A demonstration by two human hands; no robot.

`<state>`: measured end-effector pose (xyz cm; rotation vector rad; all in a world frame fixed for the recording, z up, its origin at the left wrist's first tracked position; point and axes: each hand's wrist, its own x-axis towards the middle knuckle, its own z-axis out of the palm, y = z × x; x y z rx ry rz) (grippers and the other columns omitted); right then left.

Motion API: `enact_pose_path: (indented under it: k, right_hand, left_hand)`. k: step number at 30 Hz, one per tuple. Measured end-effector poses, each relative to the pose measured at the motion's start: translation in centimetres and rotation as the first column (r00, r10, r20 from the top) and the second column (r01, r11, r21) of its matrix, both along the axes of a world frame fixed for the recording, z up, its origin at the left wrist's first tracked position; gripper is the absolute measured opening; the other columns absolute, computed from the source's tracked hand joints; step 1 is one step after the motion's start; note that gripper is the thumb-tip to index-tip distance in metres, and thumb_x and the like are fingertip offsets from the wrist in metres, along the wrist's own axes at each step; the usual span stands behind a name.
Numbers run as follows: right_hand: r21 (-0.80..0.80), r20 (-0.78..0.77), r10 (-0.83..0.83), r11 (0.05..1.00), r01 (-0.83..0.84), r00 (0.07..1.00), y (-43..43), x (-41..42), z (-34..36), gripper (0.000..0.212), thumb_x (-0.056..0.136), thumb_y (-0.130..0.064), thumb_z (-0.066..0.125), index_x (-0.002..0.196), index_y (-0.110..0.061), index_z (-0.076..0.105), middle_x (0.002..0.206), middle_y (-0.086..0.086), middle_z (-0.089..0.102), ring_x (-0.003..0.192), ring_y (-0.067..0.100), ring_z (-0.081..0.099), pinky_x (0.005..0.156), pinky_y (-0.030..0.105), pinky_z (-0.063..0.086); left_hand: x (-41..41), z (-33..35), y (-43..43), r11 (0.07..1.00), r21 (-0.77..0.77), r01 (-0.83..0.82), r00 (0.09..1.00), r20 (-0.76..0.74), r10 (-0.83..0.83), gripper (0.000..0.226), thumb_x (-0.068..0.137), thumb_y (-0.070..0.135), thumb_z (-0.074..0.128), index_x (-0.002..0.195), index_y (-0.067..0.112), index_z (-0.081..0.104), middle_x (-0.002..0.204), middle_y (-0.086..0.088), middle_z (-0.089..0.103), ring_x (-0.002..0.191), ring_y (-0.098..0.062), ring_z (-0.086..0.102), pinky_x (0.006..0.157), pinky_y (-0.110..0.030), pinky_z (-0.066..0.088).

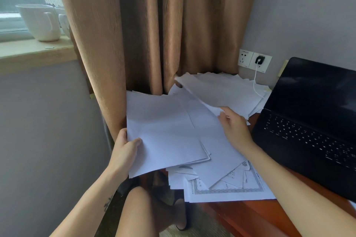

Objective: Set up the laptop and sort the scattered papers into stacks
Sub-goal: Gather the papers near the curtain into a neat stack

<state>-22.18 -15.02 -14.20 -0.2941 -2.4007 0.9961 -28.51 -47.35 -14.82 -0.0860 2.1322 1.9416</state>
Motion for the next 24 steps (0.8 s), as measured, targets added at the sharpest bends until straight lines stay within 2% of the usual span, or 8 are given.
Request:
enact_pose_path:
  k: [3, 6, 9, 12, 17, 20, 23, 24]
  right_hand:
    - [0.065, 0.075, 0.145, 0.987, -0.15, 0.987, -0.9, 1.8, 0.2, 0.029, 0.102, -0.006, 0.049, 0.116, -0.019, 0.071, 0.102, -0.005, 0.068, 0.095, 0.008, 0.059, 0.084, 0.02, 0.046]
    - [0.098, 0.144, 0.212, 0.969, -0.227, 0.967, -1.1, 3.1, -0.2, 0.035, 0.095, 0.004, 0.051, 0.112, -0.016, 0.074, 0.115, -0.011, 0.067, 0.114, 0.003, 0.054, 0.097, 0.004, 0.034]
    - [0.074, 0.146, 0.21, 0.972, -0.223, 0.967, -1.0, 4.2, -0.6, 0.039, 0.09, 0.012, 0.049, 0.096, -0.014, 0.076, 0.116, -0.007, 0.069, 0.118, 0.004, 0.055, 0.1, 0.004, 0.032]
    - [-0.078, 0.139, 0.22, 0.974, -0.211, 0.965, -0.9, 4.8, -0.6, 0.046, 0.089, 0.016, 0.044, 0.086, -0.016, 0.077, 0.119, -0.007, 0.07, 0.121, -0.007, 0.053, 0.103, 0.007, 0.033]
    - [-0.287, 0.069, 0.301, 0.919, -0.27, 0.951, -1.8, 4.9, -0.5, 0.042, 0.085, -0.011, 0.038, 0.076, -0.012, 0.079, 0.113, -0.005, 0.075, 0.119, 0.002, 0.06, 0.102, 0.017, 0.041]
    - [-0.396, -0.003, 0.178, 0.903, -0.164, 0.984, -2.1, 4.1, -0.4, 0.04, 0.089, -0.02, 0.039, 0.084, -0.014, 0.079, 0.115, -0.005, 0.073, 0.116, 0.008, 0.061, 0.098, 0.026, 0.044]
    - [-0.384, 0.029, -0.018, 0.923, 0.028, 0.999, -2.0, 2.6, -0.1, 0.021, 0.098, -0.013, 0.057, 0.113, -0.021, 0.07, 0.128, -0.004, 0.062, 0.121, 0.007, 0.056, 0.092, 0.013, 0.044]
    - [-0.38, 0.07, -0.02, 0.924, 0.045, 0.997, -2.1, 2.2, -0.1, 0.029, 0.097, -0.011, 0.062, 0.124, -0.02, 0.064, 0.131, -0.003, 0.058, 0.121, 0.008, 0.055, 0.086, 0.006, 0.043]
  left_hand:
    - [0.2, 0.4, 0.6, 1.0, 0.02, 0.023, 0.999, 0.031, -0.023, 0.03, 0.104, 0.011, 0.055, 0.132, 0.018, 0.047, 0.123, -0.005, 0.063, 0.109, -0.031, 0.065, 0.101, -0.057, 0.053]
    - [0.3, 0.5, 0.8, 0.998, 0.046, 0.041, 0.997, 0.068, -0.044, 0.026, 0.107, 0.016, 0.053, 0.132, 0.017, 0.047, 0.125, -0.006, 0.062, 0.112, -0.032, 0.064, 0.105, -0.058, 0.051]
    - [0.3, 0.4, 0.7, 0.997, 0.057, 0.047, 0.994, 0.093, -0.052, 0.024, 0.108, 0.021, 0.052, 0.131, 0.016, 0.048, 0.127, -0.007, 0.063, 0.114, -0.032, 0.064, 0.106, -0.059, 0.05]
    - [0.4, 0.4, 0.7, 0.997, 0.063, 0.05, 0.995, 0.087, -0.055, 0.028, 0.107, 0.027, 0.055, 0.132, 0.016, 0.049, 0.127, -0.006, 0.064, 0.113, -0.031, 0.065, 0.105, -0.059, 0.051]
    - [0.6, 0.4, 1.2, 0.997, 0.004, 0.083, 0.996, 0.037, -0.083, 0.043, 0.098, 0.029, 0.072, 0.132, 0.018, 0.048, 0.129, -0.003, 0.065, 0.114, -0.028, 0.067, 0.103, -0.055, 0.054]
    - [0.5, 0.0, 1.1, 0.993, -0.063, 0.104, 0.994, 0.031, -0.102, 0.044, 0.097, 0.02, 0.073, 0.132, 0.018, 0.046, 0.127, -0.001, 0.064, 0.113, -0.026, 0.066, 0.102, -0.051, 0.054]
    - [0.5, -0.3, 0.9, 0.989, -0.086, 0.12, 0.993, 0.028, -0.118, 0.042, 0.098, 0.011, 0.065, 0.134, 0.019, 0.044, 0.125, 0.001, 0.062, 0.113, -0.024, 0.064, 0.1, -0.047, 0.054]
    - [0.6, -0.3, 0.9, 0.989, -0.088, 0.12, 0.993, 0.026, -0.118, 0.042, 0.099, 0.011, 0.064, 0.135, 0.019, 0.044, 0.126, 0.001, 0.061, 0.114, -0.025, 0.063, 0.1, -0.047, 0.053]
